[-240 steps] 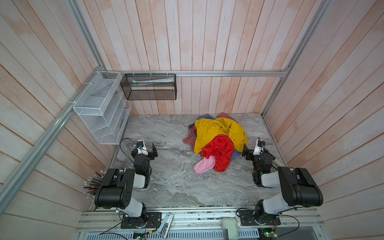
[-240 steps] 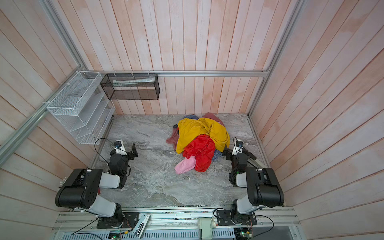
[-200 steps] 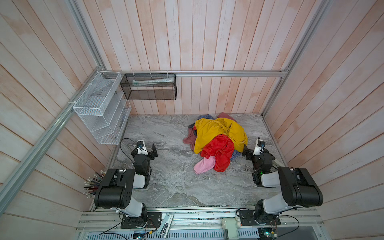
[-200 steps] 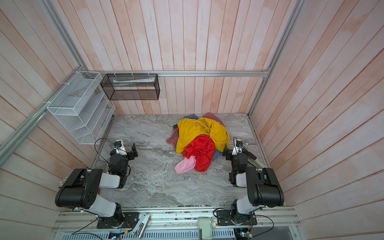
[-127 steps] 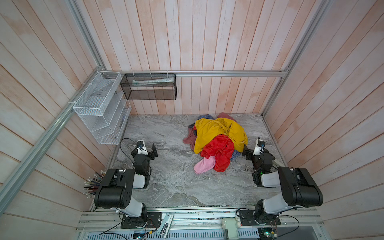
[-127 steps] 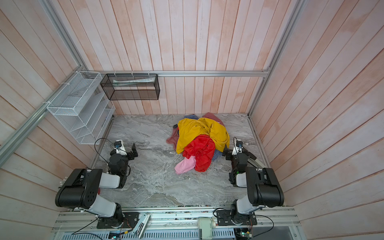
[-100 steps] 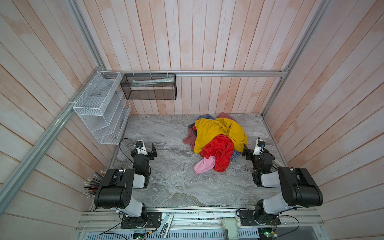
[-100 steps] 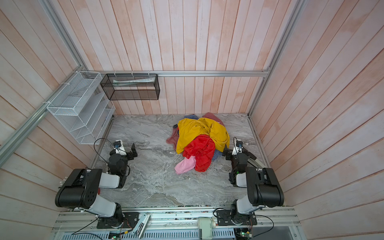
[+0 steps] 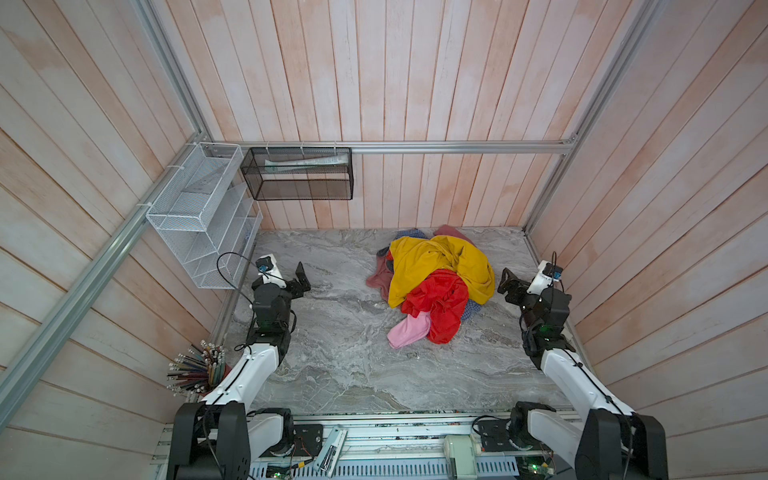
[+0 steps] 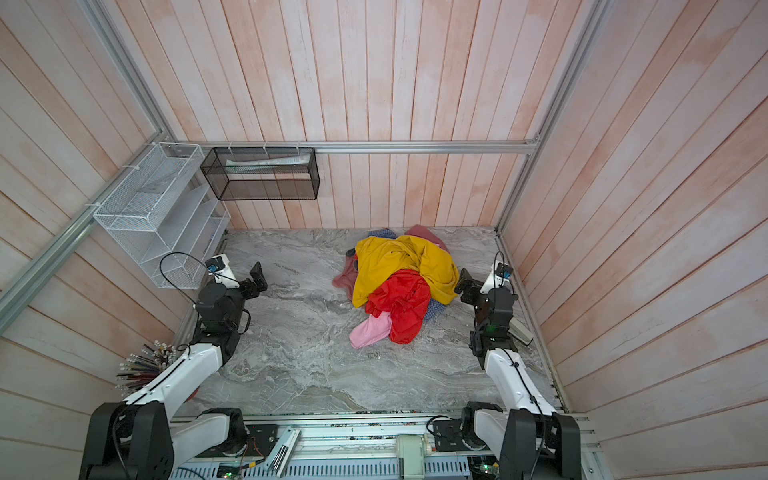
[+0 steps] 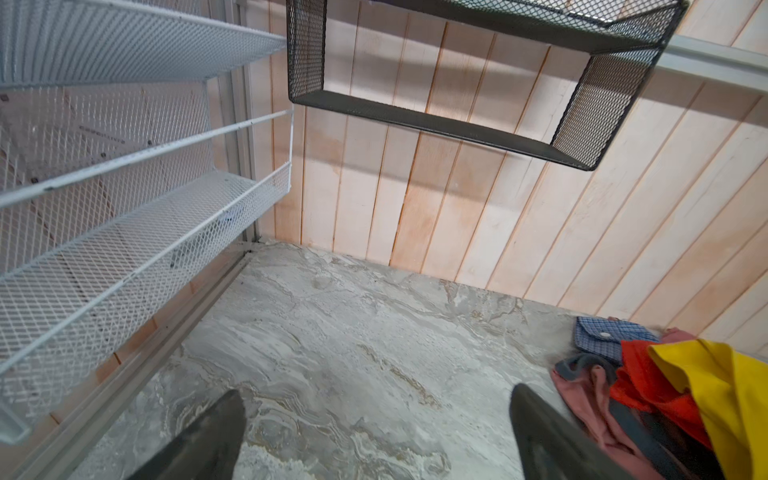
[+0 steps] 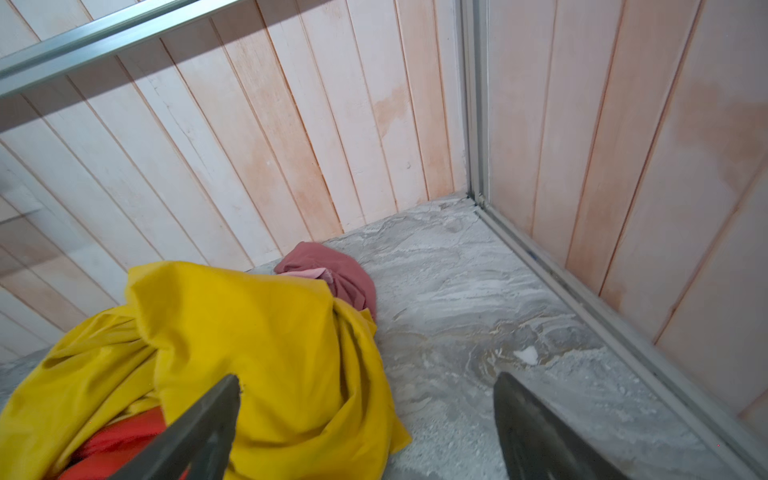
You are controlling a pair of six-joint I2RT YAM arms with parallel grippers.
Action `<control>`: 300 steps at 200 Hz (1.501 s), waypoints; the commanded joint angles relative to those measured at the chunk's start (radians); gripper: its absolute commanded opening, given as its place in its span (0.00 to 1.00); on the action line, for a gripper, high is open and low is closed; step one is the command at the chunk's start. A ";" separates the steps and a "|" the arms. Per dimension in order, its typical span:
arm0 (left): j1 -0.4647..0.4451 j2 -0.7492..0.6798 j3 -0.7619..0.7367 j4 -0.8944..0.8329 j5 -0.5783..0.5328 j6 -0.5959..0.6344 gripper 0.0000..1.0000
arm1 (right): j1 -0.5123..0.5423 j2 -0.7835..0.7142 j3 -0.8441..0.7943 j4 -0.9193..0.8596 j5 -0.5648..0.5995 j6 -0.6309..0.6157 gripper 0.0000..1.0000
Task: Pick out a specific cloth from the pile
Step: 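Move the left gripper toward the pink cloth while the right approaches the pile, then grasp the pink cloth with the left gripper while the right gripper presses the red cloth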
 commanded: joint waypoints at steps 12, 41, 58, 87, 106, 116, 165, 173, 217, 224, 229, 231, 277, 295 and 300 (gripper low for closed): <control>-0.077 -0.051 0.012 -0.216 0.039 -0.099 1.00 | -0.004 -0.080 -0.027 -0.288 -0.159 0.257 0.90; -0.206 -0.064 0.020 -0.262 -0.016 -0.097 1.00 | -0.003 -0.098 -0.111 -0.280 -0.280 0.384 0.83; -0.270 -0.056 0.028 -0.285 -0.024 -0.100 1.00 | 0.007 -0.091 -0.133 -0.295 -0.305 0.401 0.79; -0.398 -0.009 0.049 -0.323 -0.038 -0.078 1.00 | 0.023 -0.046 -0.142 -0.290 -0.303 0.433 0.74; -0.479 0.023 0.063 -0.336 -0.039 -0.083 1.00 | 0.023 0.006 -0.140 -0.245 -0.323 0.452 0.71; -0.523 0.037 0.068 -0.334 -0.041 -0.088 1.00 | 0.026 0.043 -0.134 -0.221 -0.341 0.456 0.68; -0.717 0.158 0.125 -0.339 -0.030 -0.132 1.00 | 0.044 0.168 -0.068 -0.205 -0.410 0.410 0.63; -0.747 0.185 0.136 -0.348 -0.019 -0.139 1.00 | 0.048 0.170 -0.071 -0.196 -0.411 0.410 0.63; -0.834 0.330 0.189 -0.357 0.088 -0.202 0.92 | 0.053 0.154 -0.079 -0.159 -0.471 0.395 0.65; -0.836 0.358 0.202 -0.362 0.097 -0.210 0.90 | 0.056 0.148 -0.077 -0.158 -0.477 0.387 0.66; -0.836 0.381 0.217 -0.373 0.102 -0.217 0.90 | 0.058 0.142 -0.077 -0.162 -0.476 0.381 0.66; -0.836 0.390 0.222 -0.377 0.103 -0.217 0.89 | 0.060 0.140 -0.076 -0.163 -0.476 0.379 0.66; -0.846 0.574 0.382 -0.487 0.149 -0.183 0.82 | 0.063 0.115 -0.063 -0.201 -0.464 0.345 0.69; -0.851 0.631 0.426 -0.510 0.149 -0.185 0.77 | 0.063 0.113 -0.062 -0.190 -0.480 0.342 0.70; -0.851 0.643 0.436 -0.516 0.148 -0.190 0.75 | 0.063 0.111 -0.062 -0.182 -0.489 0.339 0.70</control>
